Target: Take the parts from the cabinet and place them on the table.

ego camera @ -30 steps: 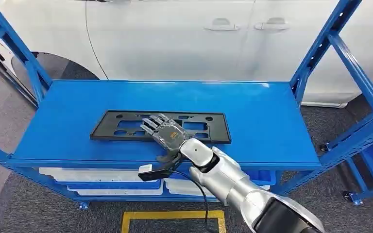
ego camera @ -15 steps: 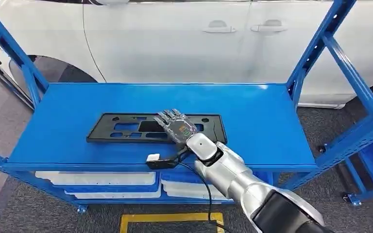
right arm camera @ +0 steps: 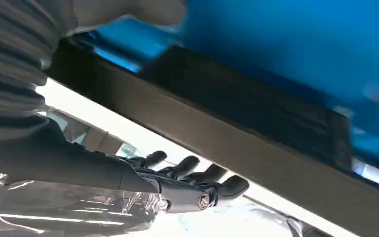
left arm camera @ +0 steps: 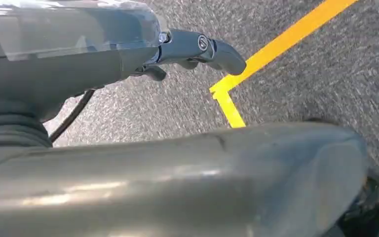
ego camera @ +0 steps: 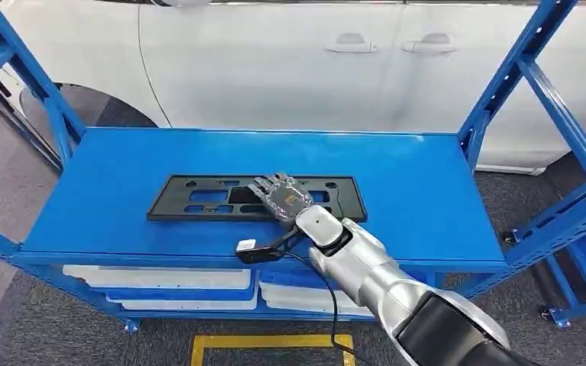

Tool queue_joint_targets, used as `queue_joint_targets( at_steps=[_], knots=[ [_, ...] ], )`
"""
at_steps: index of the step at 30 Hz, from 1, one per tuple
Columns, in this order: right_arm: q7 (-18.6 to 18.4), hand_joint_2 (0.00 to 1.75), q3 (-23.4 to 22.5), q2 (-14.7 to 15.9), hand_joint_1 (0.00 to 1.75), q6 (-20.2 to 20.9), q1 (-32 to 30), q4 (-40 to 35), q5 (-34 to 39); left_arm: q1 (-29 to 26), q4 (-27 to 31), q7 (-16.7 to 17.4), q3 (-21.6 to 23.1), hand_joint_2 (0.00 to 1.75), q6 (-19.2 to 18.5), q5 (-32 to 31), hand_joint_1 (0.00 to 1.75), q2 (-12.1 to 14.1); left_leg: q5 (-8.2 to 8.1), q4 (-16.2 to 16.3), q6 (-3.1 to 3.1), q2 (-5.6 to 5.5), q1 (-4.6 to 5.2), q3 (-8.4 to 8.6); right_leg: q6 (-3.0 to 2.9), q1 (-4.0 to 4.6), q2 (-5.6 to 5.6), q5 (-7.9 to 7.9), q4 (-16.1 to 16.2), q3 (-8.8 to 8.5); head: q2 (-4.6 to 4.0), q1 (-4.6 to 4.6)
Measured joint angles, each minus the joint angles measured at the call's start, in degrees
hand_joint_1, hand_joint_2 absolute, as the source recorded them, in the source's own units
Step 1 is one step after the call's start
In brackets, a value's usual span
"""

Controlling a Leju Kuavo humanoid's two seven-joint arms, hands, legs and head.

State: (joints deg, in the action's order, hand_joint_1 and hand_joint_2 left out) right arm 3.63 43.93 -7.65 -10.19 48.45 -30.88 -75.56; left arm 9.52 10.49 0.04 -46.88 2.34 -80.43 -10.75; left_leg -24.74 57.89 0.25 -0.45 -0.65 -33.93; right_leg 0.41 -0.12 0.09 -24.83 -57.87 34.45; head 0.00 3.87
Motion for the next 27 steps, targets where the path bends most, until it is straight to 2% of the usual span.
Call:
queue_joint_targets(
  at_steps=[2,3,4,5,7,8,9,10,11,13,14,15,18,19,20,22,23,24,25,26,27],
  knots=[
    [0.0,1.75,-0.02,0.0,1.75,0.0,0.02,0.33,0.0,-0.02,0.0,0.0,0.0,0.0,0.0,0.0,0.0,0.0,0.14,-0.33,-0.66,0.01,-0.1,0.14,-0.56,0.17,0.09,0.08,-0.04,0.17,0.0,0.0],
    [0.0,1.75,-0.02,-0.04,1.75,0.0,0.04,0.35,0.0,0.06,0.02,0.0,0.0,0.0,0.02,0.0,0.0,0.04,-0.12,-0.18,-1.05,0.04,0.1,0.12,-1.05,-0.49,0.03,0.44,0.6,-0.13,0.0,0.0],
    [0.0,1.75,-0.02,-0.13,1.75,0.0,0.09,0.39,-0.02,0.03,0.0,-0.02,0.0,0.0,0.02,0.0,0.0,0.04,-0.97,0.82,-1.25,0.12,-0.09,-0.21,-1.32,-0.54,0.03,0.54,0.86,-0.32,0.0,0.0],
    [0.02,1.75,-0.02,-0.22,1.75,0.02,0.25,0.44,-0.02,0.02,0.0,-0.02,0.0,0.0,0.02,0.0,0.0,0.02,-2.97,3.74,-1.36,0.12,-0.09,-1.49,-1.62,-0.56,-0.04,0.51,0.87,-0.32,0.0,0.0],
    [0.26,1.75,-0.02,-0.31,1.75,0.04,0.23,0.7,-0.09,-0.01,0.0,-0.02,0.0,0.0,0.0,0.0,0.0,0.02,-7.28,13.03,-1.69,0.12,-0.18,-5.84,-1.71,-0.46,-0.09,0.46,0.84,-0.31,0.0,0.0],
    [0.35,1.75,-0.02,-0.31,1.75,0.04,0.24,0.81,-0.22,-0.09,0.0,-0.02,0.0,0.0,0.0,-0.02,0.0,0.02,-8.47,17.11,-1.85,0.13,-0.17,-7.84,-1.74,-0.42,-0.11,0.43,0.81,-0.29,0.0,0.0],
    [0.35,1.75,-0.02,-0.31,1.75,0.04,0.24,0.85,-0.28,-0.17,0.0,0.0,0.0,0.0,0.0,-0.07,0.0,0.04,-8.0,18.07,-1.92,0.13,-0.19,-8.45,-1.74,-0.42,-0.11,0.41,0.8,-0.36,0.0,0.0],
    [0.39,1.75,-0.04,-0.31,1.75,0.02,0.28,0.9,-0.39,-0.2,0.0,0.02,0.0,0.0,0.0,-0.13,0.0,0.11,-6.35,16.23,-1.92,0.15,-0.21,-7.67,-1.71,-0.43,-0.1,0.33,0.78,-0.46,0.0,0.0],
    [0.48,1.75,-0.07,-0.33,1.75,0.02,0.32,0.9,-0.46,-0.17,0.0,0.02,0.0,0.0,0.02,-0.13,0.0,0.13,-3.9,12.29,-1.85,0.16,-0.25,-5.77,-1.58,-0.47,-0.08,0.23,0.7,-0.59,0.0,0.0],
    [0.68,1.75,-0.11,-0.46,1.75,-0.04,0.45,0.9,-0.57,-0.11,0.0,0.02,0.0,0.0,0.04,-0.13,0.0,0.15,0.73,1.93,-1.67,0.28,-0.43,-0.71,-1.13,-0.5,-0.02,-0.19,0.34,-0.82,0.0,0.0],
    [0.74,1.75,-0.11,-0.46,1.75,-0.07,0.58,0.9,-0.57,-0.04,0.0,0.02,0.0,0.0,0.02,-0.13,0.0,0.13,-0.32,0.18,-1.51,0.21,-0.04,0.21,-0.77,-0.01,0.1,-0.39,-0.04,-0.57,0.0,0.02],
    [0.77,1.75,-0.13,-0.46,1.75,-0.04,0.62,0.9,-0.57,-0.01,0.0,0.02,0.0,0.0,0.02,-0.11,0.0,0.13,-0.16,0.39,-0.9,0.11,-0.1,-0.08,-0.51,-0.05,0.17,-0.26,0.0,-0.39,0.0,0.0],
    [0.98,1.75,-0.35,-0.46,1.75,0.0,0.7,0.9,-0.59,-0.11,0.0,0.02,0.0,0.0,0.02,-0.11,0.0,0.15,0.07,0.14,0.1,0.09,0.05,-0.1,0.44,-0.24,0.2,-0.23,0.06,-0.43,0.0,0.0],
    [1.03,1.75,-0.44,-0.46,1.75,0.02,0.71,0.87,-0.59,-0.09,0.0,0.02,0.0,0.0,0.02,-0.11,0.0,0.13,0.3,-0.15,0.45,0.15,-0.22,0.08,0.75,-0.51,0.16,-0.94,-0.71,-0.26,0.0,0.0],
    [1.07,1.75,-0.48,-0.46,1.75,0.04,0.81,0.87,-0.59,-0.05,0.0,0.02,0.0,0.0,0.04,-0.11,0.0,0.13,0.34,-0.19,0.8,0.18,-0.23,0.04,0.94,-0.45,0.13,-2.73,-3.06,0.92,0.0,0.0],
    [1.18,1.75,-0.48,-0.44,1.75,0.07,0.7,0.98,-0.59,-0.02,0.02,0.0,0.0,0.0,0.04,-0.07,0.0,0.11,0.36,-0.17,1.0,0.23,-0.13,-0.1,1.28,-0.61,0.13,-7.11,-12.09,5.18,0.0,0.0],
    [1.18,1.75,-0.48,-0.44,1.75,0.07,0.59,1.07,-0.59,-0.08,0.02,0.02,0.0,0.0,0.04,-0.04,0.0,0.13,0.33,-0.15,1.05,0.23,-0.08,-0.16,1.37,-0.63,0.12,-8.51,-16.37,7.32,0.0,0.0],
    [1.2,1.75,-0.48,-0.44,1.75,0.04,0.55,1.11,-0.59,-0.14,0.0,0.02,0.0,0.0,0.04,-0.02,0.0,0.17,0.33,-0.13,1.05,0.22,-0.06,-0.16,1.37,-0.63,0.11,-8.5,-18.24,8.33,0.0,0.0],
    [1.29,1.75,-0.48,-0.44,1.75,0.02,0.57,1.11,-0.55,-0.16,0.0,0.02,-0.02,0.0,0.04,-0.02,0.0,0.18,0.32,-0.12,1.04,0.18,-0.04,-0.11,1.29,-0.62,0.11,-7.27,-17.32,8.05,0.0,0.0],
    [1.49,1.75,-0.55,-0.44,1.75,-0.09,0.62,1.11,-0.26,-0.15,0.0,0.02,0.0,0.0,0.04,-0.02,0.0,0.15,0.29,-0.08,1.02,0.11,-0.02,-0.02,1.08,-0.61,0.11,-4.96,-13.86,6.45,0.0,0.0],
    [2.04,1.75,-0.81,-0.44,1.75,-0.15,0.67,1.11,0.35,-0.12,0.0,0.0,0.0,0.0,0.04,-0.04,0.0,0.15,0.22,-0.03,0.94,0.06,0.0,0.1,0.74,-0.58,0.12,-2.22,-8.58,3.89,0.0,0.0]
  ],
)
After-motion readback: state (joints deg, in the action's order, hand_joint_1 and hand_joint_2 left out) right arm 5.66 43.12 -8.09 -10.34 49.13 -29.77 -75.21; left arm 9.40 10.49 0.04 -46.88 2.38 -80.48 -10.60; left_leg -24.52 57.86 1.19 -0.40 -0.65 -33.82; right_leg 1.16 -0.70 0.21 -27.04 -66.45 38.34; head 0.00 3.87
